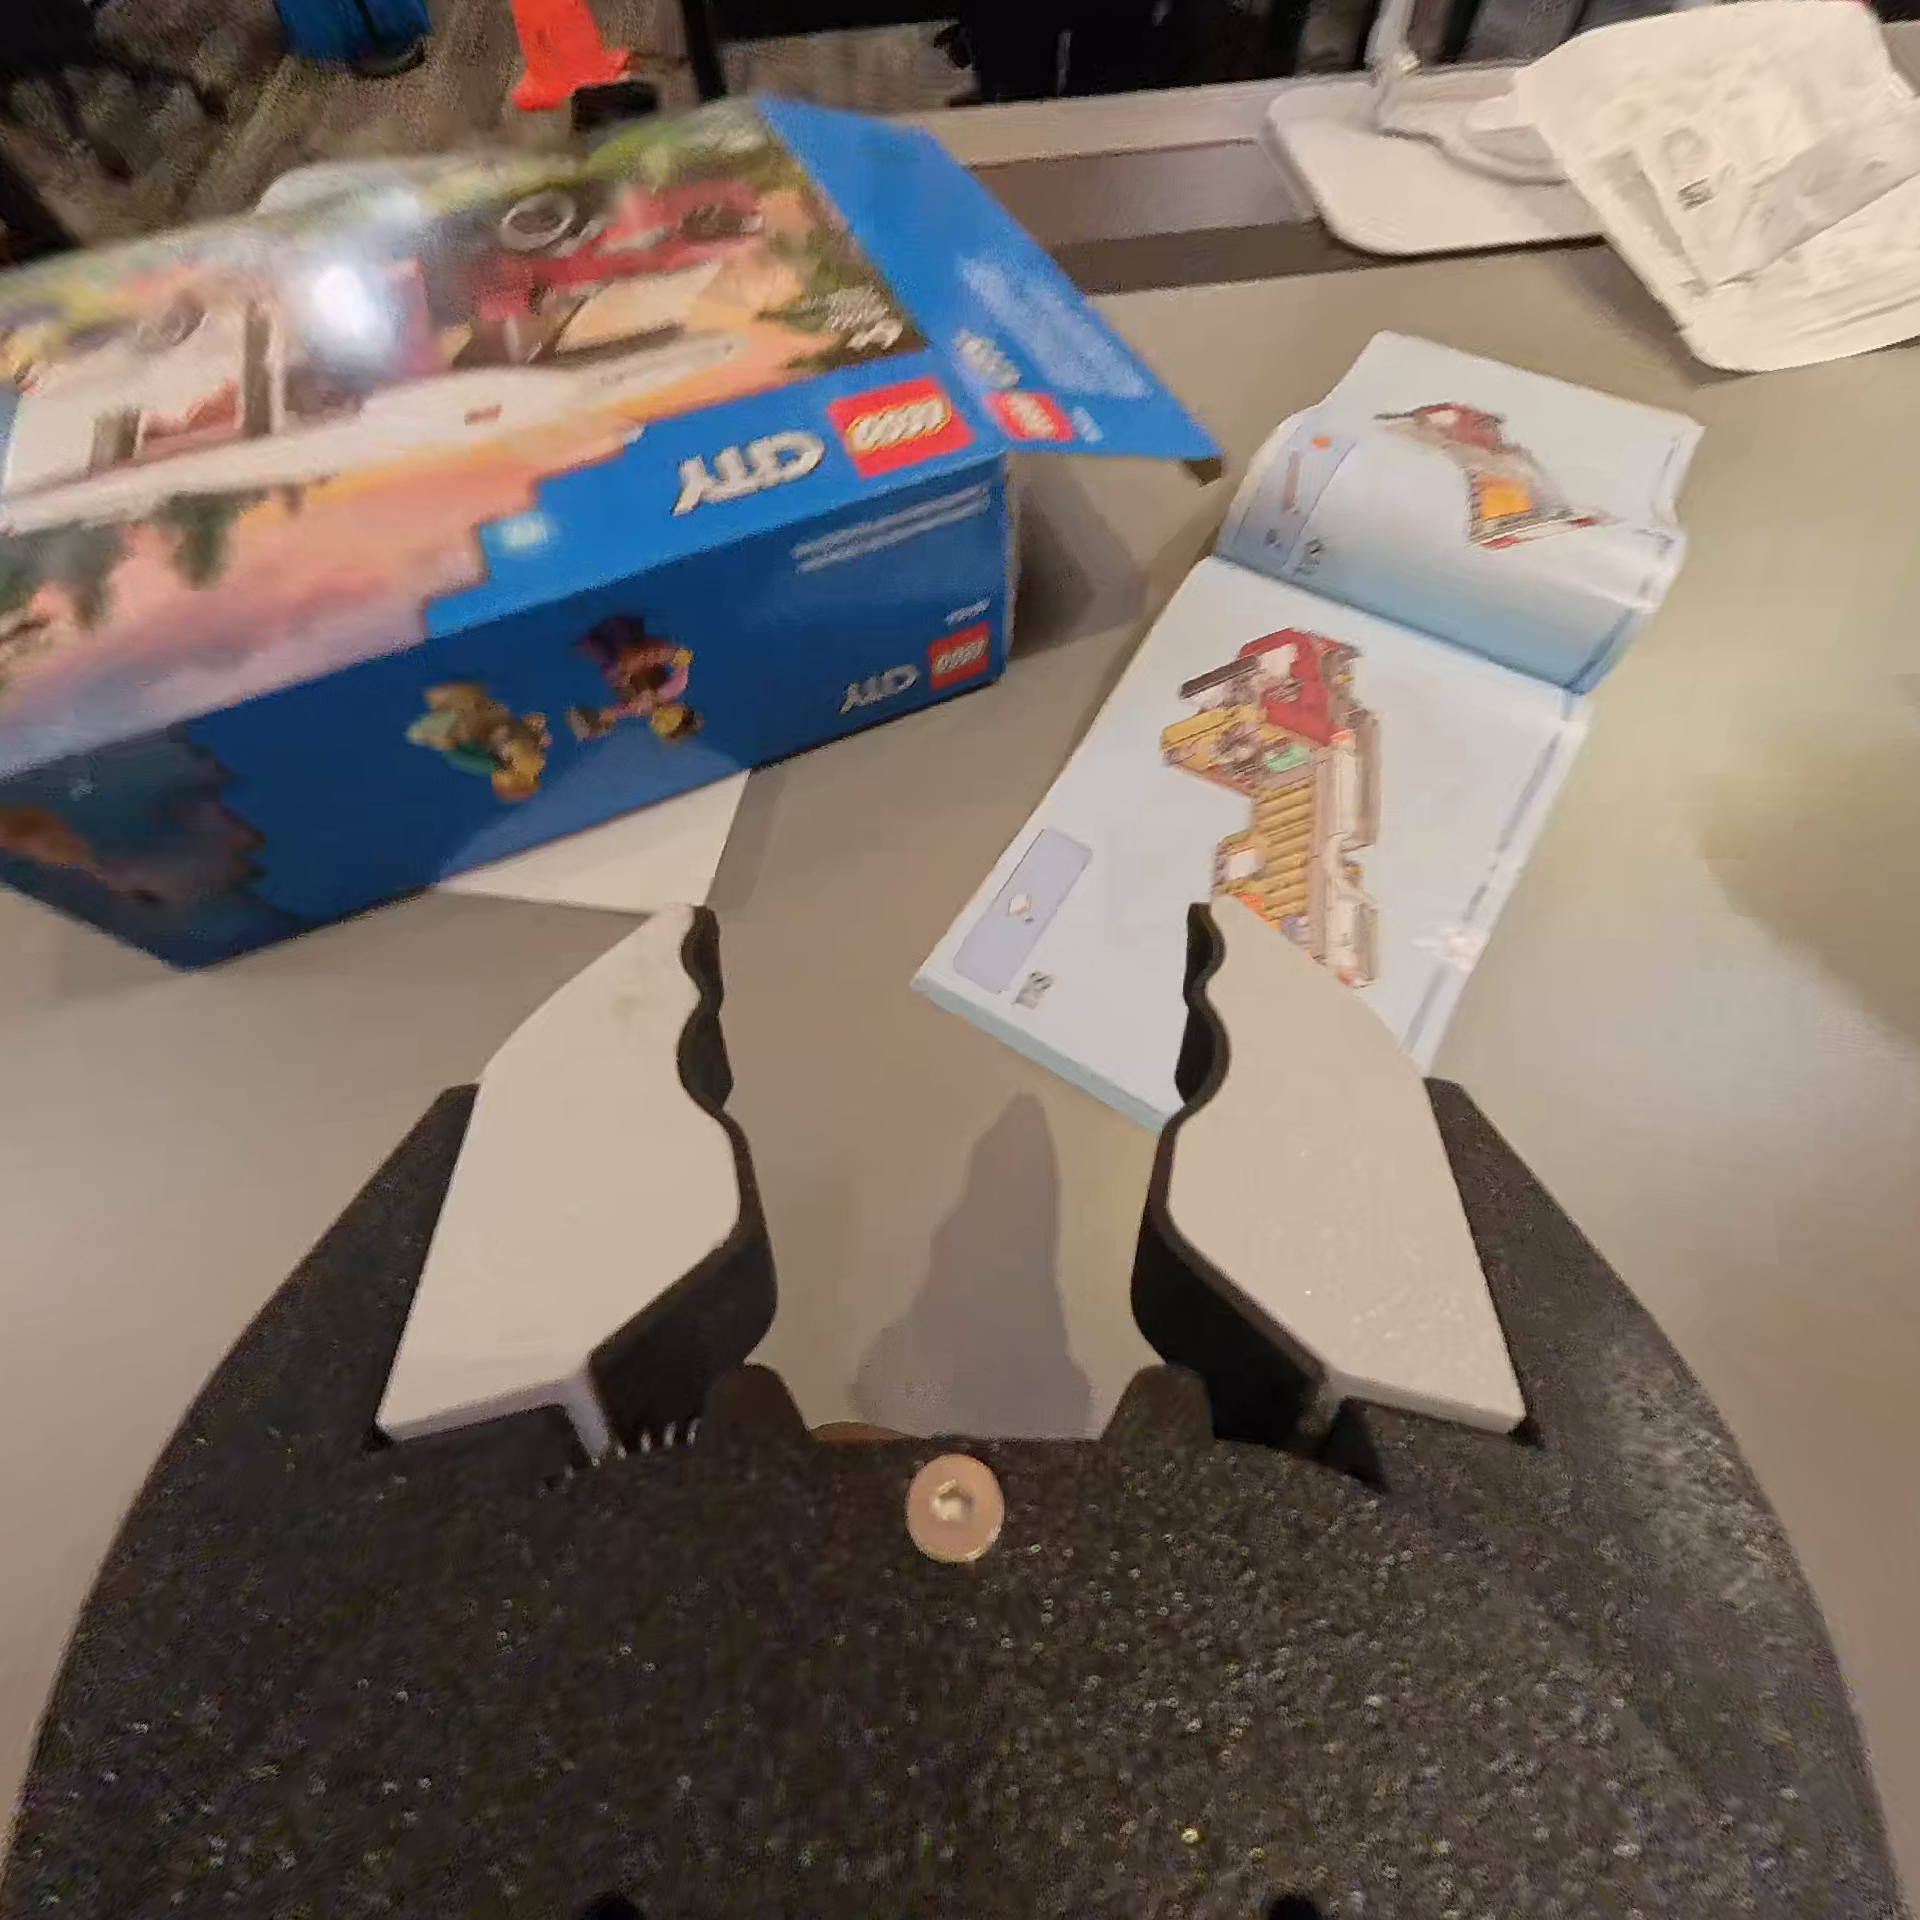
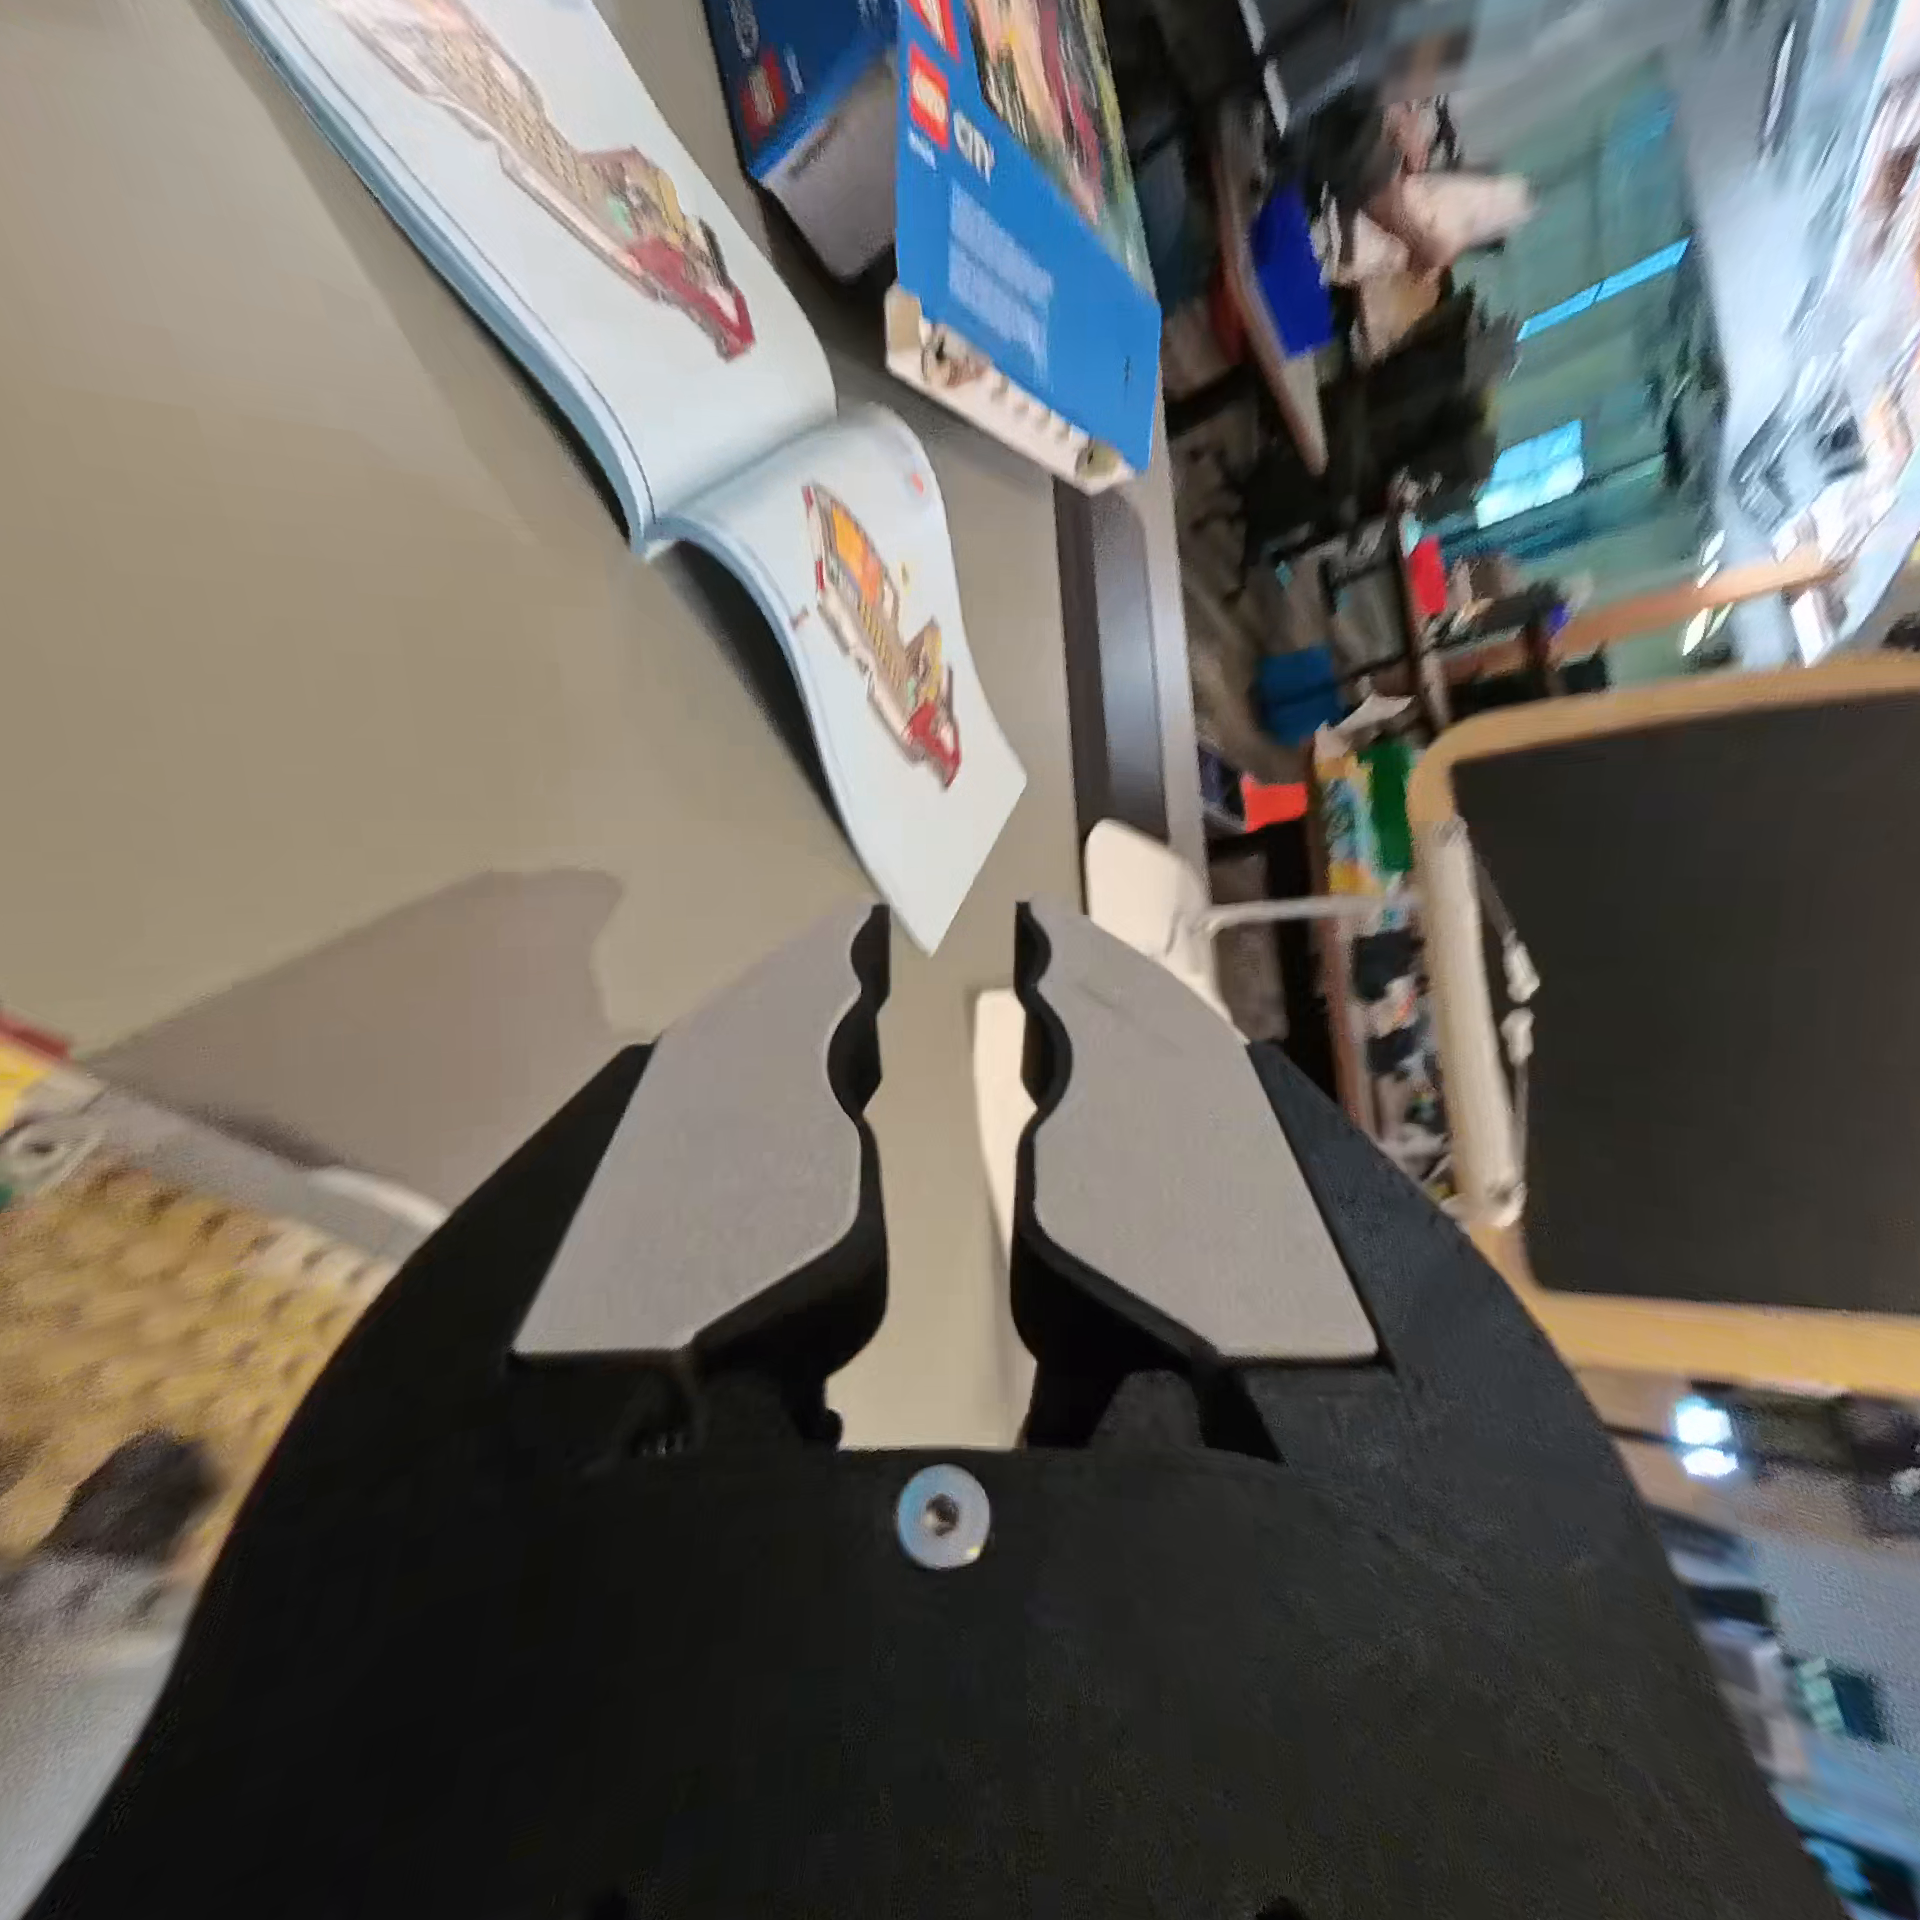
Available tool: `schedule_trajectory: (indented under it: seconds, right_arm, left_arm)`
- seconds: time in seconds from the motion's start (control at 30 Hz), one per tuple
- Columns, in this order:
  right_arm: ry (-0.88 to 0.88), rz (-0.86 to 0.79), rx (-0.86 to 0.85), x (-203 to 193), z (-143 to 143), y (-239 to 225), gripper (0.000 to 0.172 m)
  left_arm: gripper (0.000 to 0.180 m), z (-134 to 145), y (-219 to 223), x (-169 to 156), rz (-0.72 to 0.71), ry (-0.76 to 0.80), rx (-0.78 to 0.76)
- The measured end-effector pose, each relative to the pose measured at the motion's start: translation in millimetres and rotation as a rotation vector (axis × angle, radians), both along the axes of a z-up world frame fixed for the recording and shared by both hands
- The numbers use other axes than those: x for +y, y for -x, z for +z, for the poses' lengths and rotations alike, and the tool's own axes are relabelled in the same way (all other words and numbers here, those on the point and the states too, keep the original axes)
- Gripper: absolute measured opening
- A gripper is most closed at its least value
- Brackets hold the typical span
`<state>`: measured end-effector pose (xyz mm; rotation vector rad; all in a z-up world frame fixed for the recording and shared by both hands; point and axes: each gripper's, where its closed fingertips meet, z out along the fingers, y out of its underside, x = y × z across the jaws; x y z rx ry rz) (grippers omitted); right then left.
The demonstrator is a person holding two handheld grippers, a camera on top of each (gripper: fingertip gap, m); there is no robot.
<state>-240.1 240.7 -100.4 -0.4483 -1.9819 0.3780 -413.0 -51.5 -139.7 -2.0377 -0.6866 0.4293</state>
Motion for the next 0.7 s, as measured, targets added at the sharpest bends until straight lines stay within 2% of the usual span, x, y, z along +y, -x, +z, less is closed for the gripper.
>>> schedule_trajectory:
  seconds: [0.13,0.27,0.4,0.57,0.7]
  right_arm:
    - [0.159,-0.078,-0.051,17,-7,-32,0.022]
    - [0.227,-0.165,-0.088,35,-16,-66,0.022]
    - [0.337,-0.232,-0.110,48,-31,-99,0.022]
    - [0.475,-0.333,-0.140,61,-60,-134,0.022]
    - [0.555,-0.398,-0.156,71,-86,-148,0.022]
  left_arm:
    - [0.085,13,-44,54,-0.247,-0.042,-0.061]
    - [0.085,-5,-116,132,-0.570,-0.048,-0.191]
    - [0.083,-23,-168,204,-0.766,-0.022,-0.263]
    - [0.081,-42,-182,272,-0.818,0.006,-0.322]
    - [0.080,-58,-184,284,-0.823,0.020,-0.340]
